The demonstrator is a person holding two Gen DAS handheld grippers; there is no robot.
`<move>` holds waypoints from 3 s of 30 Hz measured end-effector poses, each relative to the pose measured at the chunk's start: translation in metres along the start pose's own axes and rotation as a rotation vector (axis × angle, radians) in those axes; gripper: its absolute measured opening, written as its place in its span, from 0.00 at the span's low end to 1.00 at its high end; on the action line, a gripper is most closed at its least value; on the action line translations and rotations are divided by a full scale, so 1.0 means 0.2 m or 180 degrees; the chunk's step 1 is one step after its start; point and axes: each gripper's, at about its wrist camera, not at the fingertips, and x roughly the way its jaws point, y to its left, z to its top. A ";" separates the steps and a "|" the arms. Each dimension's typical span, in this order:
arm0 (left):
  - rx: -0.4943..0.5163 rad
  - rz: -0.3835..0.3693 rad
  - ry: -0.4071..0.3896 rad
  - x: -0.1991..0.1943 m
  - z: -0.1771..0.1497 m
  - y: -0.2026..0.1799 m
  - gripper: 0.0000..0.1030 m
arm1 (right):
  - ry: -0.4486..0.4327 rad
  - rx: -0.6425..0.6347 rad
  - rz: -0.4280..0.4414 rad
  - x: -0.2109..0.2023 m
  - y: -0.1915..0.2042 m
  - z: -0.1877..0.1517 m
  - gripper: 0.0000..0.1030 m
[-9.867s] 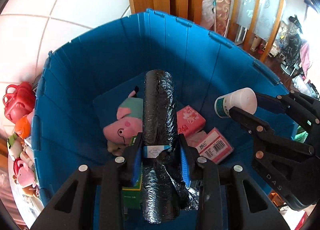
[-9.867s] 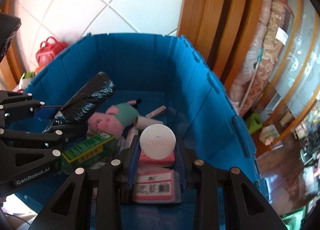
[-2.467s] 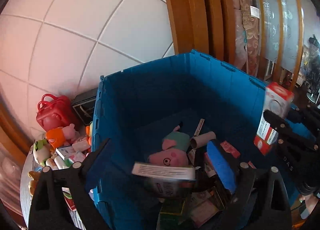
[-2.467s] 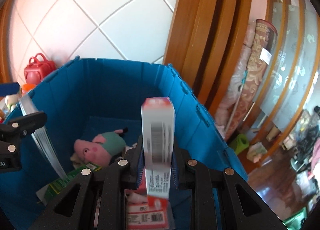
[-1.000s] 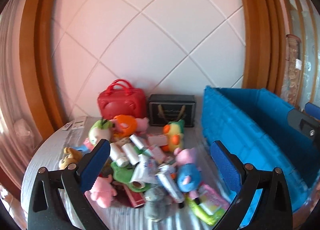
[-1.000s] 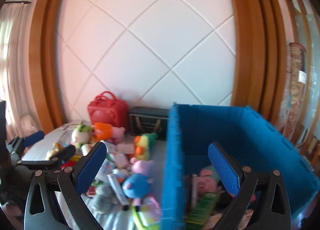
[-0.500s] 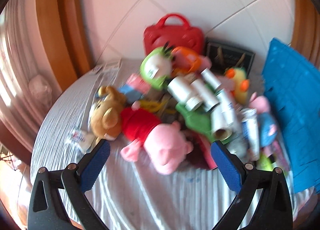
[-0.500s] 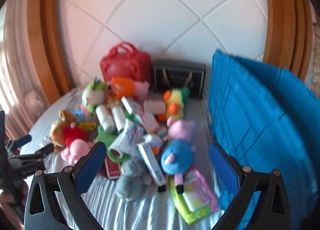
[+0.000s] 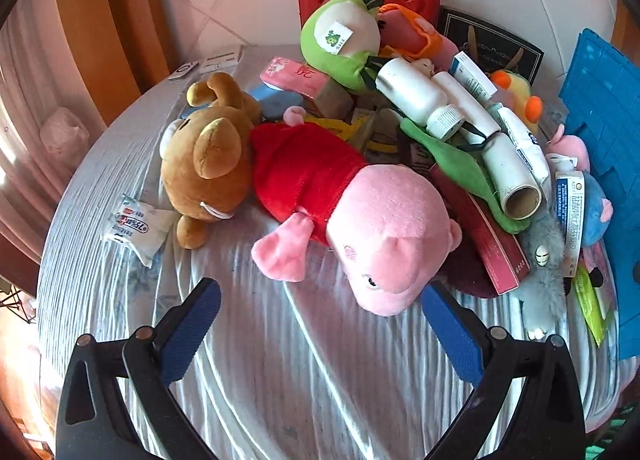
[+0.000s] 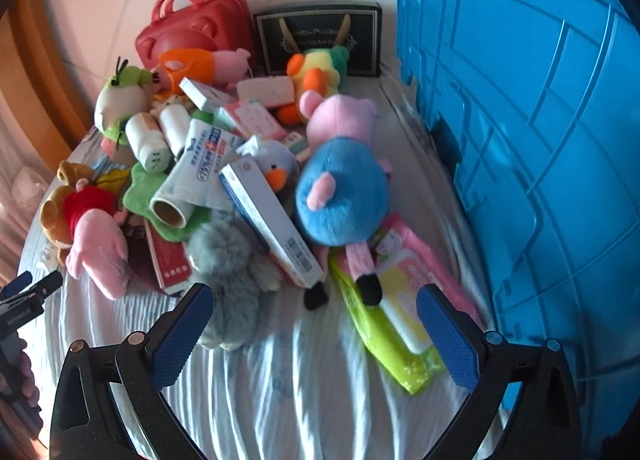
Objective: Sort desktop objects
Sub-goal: 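Grasp the pink pig plush in red shirt with both tools together, then carry the pig plush over the blue crate and open both tools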
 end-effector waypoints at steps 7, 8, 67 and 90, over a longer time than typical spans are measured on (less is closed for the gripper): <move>0.0061 0.0050 0.0060 0.03 0.03 0.03 0.99 | 0.0097 -0.0019 -0.0007 0.04 0.03 -0.02 1.00; 0.0066 0.0086 0.0066 0.02 0.02 0.04 0.99 | 0.0097 -0.0028 0.0031 0.04 0.04 -0.03 1.00; 0.2386 -0.1300 0.0224 0.35 0.07 0.01 0.52 | 0.0460 0.0619 0.0420 0.53 1.00 -0.28 0.54; 0.2336 -0.2018 -0.1369 -0.78 0.50 -0.83 0.52 | -0.1036 0.0261 -0.0017 -0.63 0.28 0.14 0.51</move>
